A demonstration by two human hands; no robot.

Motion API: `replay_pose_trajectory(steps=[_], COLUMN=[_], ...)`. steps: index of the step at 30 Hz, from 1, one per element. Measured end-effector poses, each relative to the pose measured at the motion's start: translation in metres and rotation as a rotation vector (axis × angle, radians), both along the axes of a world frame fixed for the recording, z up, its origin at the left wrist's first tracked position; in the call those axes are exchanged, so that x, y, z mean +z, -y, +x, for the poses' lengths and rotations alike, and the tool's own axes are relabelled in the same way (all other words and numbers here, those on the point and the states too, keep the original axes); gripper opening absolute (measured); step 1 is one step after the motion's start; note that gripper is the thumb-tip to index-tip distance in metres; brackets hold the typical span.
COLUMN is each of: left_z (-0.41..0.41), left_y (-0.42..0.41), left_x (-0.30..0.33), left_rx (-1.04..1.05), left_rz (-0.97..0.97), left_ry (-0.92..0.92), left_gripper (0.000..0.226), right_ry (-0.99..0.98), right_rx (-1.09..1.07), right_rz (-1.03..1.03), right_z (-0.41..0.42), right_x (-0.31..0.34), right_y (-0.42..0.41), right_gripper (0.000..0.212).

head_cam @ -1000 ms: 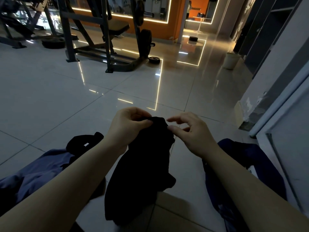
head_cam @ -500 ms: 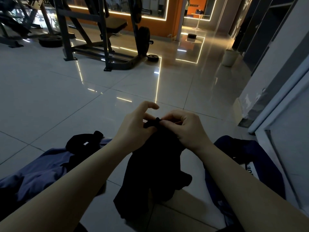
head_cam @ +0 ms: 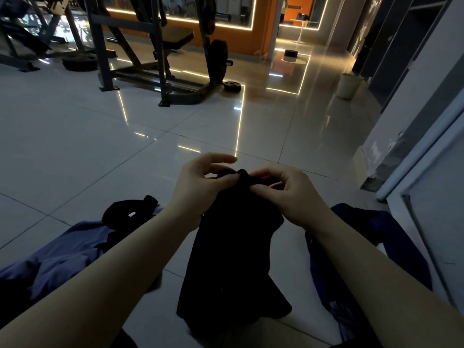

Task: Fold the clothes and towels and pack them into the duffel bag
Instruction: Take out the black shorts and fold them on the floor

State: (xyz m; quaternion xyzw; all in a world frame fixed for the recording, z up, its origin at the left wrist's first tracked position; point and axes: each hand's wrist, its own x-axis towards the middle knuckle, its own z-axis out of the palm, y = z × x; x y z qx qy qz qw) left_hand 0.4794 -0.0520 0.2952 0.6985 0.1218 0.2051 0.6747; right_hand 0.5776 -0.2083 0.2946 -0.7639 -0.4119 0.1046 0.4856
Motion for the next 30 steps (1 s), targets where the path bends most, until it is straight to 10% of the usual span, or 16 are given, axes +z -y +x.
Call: replay_pose_trajectory(steps=[16,22,30], left_z=[-0.004,0.008,0.019], left_y=[-0.042,0.001,-0.005], left_x=[-0.003,-0.011,-0.014], left_rx=[0.299,-0.123,-0.024], left_rz=[0.557,0.81,0.388], left_ry=[-0.004,-0.037,0.087], left_gripper=[0.012,0.03,0.032], right_ry=[0.039,0.175,-0.162], right_rx=[-0.283,-0.107,-0.155], right_rz=[-0.003,-0.122,0.074], right_z=[0.021,-0.004,0.006], right_x=[0.011,0.006,0.015], right_y=[0.027,-0.001,0.008], right_gripper=[0.023,0.015,0.024])
